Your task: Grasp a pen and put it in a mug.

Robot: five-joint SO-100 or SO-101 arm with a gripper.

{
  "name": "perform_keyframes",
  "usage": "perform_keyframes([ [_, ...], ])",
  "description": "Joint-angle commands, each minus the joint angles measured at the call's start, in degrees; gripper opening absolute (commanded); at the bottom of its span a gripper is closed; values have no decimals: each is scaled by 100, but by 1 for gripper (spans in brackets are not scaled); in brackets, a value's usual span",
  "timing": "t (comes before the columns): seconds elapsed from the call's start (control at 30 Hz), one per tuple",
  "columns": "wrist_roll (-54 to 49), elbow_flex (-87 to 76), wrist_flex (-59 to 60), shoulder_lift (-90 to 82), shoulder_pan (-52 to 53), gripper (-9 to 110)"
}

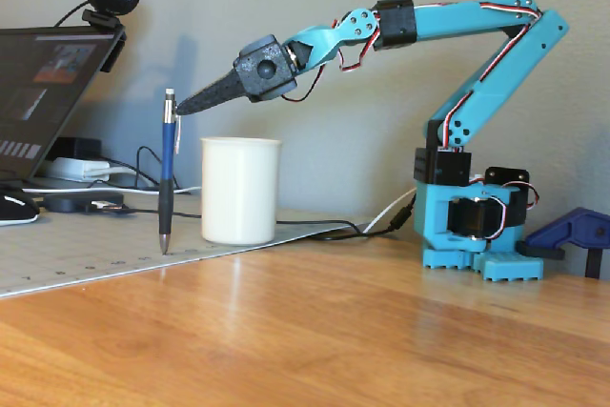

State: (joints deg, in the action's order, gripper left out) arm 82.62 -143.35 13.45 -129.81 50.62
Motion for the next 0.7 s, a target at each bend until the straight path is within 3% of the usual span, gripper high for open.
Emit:
perform_keyframes([
  [0.0,53,167,-9,-308,-44,0],
  [0.67,53,97,-18,-2610,62,0],
])
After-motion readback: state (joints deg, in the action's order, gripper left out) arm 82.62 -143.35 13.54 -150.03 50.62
